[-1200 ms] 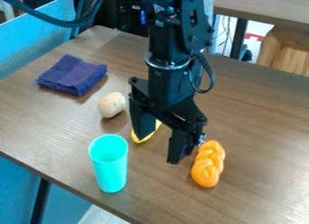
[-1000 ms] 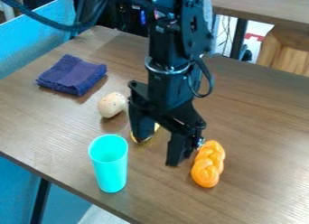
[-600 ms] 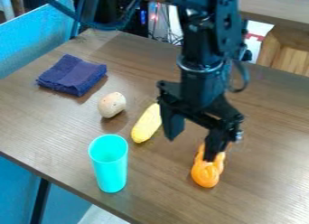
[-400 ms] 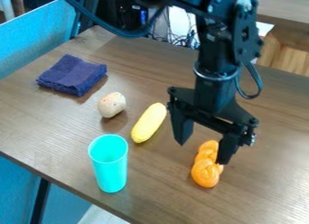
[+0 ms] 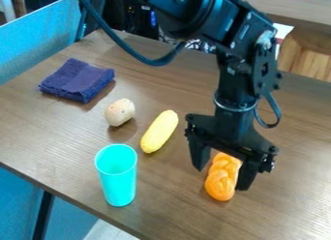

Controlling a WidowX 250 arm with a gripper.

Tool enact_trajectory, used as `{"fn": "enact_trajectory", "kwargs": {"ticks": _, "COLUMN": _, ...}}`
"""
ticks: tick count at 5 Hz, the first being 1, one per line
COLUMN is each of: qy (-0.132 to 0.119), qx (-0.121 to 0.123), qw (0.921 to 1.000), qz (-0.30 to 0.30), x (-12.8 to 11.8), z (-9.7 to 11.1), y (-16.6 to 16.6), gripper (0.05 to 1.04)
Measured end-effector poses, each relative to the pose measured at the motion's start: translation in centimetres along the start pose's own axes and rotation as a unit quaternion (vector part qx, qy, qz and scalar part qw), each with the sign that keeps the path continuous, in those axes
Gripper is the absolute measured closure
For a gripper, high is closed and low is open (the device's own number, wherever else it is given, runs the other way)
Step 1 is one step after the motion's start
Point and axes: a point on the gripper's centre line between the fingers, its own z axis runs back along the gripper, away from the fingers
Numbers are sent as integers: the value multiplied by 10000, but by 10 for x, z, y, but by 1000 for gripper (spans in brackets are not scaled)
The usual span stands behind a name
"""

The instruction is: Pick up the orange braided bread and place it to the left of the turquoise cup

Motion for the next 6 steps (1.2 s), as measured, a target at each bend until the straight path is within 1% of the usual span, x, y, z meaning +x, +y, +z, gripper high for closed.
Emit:
{"fn": "enact_trajectory", "kwargs": {"ticks": 1, "qy": -80, "qx": 21, "qw": 9999, "qz": -56, "x": 5, "z": -6, "y": 3, "gripper": 82}}
{"fn": "enact_trajectory", "kwargs": {"ticks": 2, "qy": -57, "qx": -57, "qw": 10000, "qz": 59, "x": 10, "z": -13, "y": 12, "gripper": 82}}
{"fn": "enact_trajectory", "kwargs": {"ticks": 3, "qy": -45, "qx": -272, "qw": 9996, "qz": 85, "x": 14, "z": -17, "y": 13, "gripper": 82}}
{"fn": "enact_trajectory", "kwargs": {"ticks": 4, "qy": -340, "qx": -353, "qw": 9978, "qz": 441, "x": 23, "z": -18, "y": 12, "gripper": 82}}
{"fn": "enact_trajectory", "kwargs": {"ticks": 5, "qy": -493, "qx": -386, "qw": 9958, "qz": 665, "x": 26, "z": -21, "y": 12, "gripper": 82}}
{"fn": "enact_trajectory", "kwargs": {"ticks": 6, "qy": -514, "qx": -365, "qw": 9949, "qz": 782, "x": 28, "z": -28, "y": 12, "gripper": 82}}
